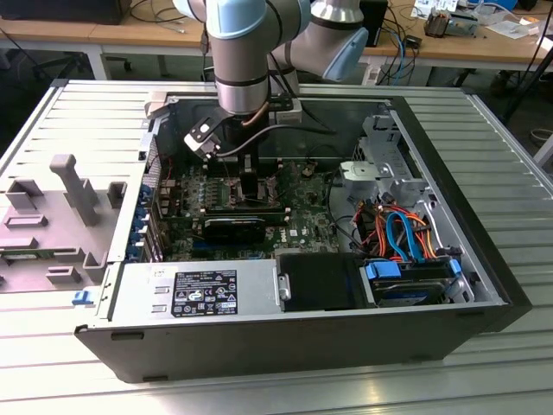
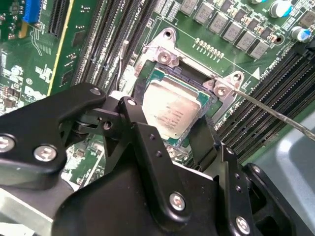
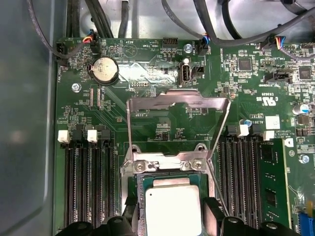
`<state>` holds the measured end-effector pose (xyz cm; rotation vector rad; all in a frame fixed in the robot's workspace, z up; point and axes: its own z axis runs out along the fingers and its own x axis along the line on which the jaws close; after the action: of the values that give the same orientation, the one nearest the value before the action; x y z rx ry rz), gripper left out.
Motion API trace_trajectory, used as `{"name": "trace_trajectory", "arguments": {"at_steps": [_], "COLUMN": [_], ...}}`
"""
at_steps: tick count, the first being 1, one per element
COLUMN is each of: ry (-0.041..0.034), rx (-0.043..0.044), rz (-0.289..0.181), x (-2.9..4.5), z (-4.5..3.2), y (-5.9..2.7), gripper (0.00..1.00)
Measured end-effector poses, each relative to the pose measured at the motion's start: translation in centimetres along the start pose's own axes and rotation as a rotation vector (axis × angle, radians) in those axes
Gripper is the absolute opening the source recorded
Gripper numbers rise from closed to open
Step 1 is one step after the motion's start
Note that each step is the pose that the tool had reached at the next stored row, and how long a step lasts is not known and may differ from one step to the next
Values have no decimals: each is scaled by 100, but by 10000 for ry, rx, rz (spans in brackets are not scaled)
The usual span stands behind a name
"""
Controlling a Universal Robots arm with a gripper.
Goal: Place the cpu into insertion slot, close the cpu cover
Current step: 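Close the cpu cover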
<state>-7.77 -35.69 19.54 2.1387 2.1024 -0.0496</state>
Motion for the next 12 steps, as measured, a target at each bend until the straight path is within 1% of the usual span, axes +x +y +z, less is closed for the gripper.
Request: {"name": "trace_trajectory", "arguments": {"at_steps": [1,2,3,4,5,6,12], "ry": [-52,-57,26,6,30,38,40], "rx": [4,11,38,72,55,50,50], "rz": [-4,-7,-6,-11,-8,-5,-4], "x": [8,8,4,6,7,10,11], "z": [-1,-5,61,58,70,72,72], "y": [-1,0,-8,-5,-6,-4,-4], "gripper": [62,62,62,62,62,62,62]}}
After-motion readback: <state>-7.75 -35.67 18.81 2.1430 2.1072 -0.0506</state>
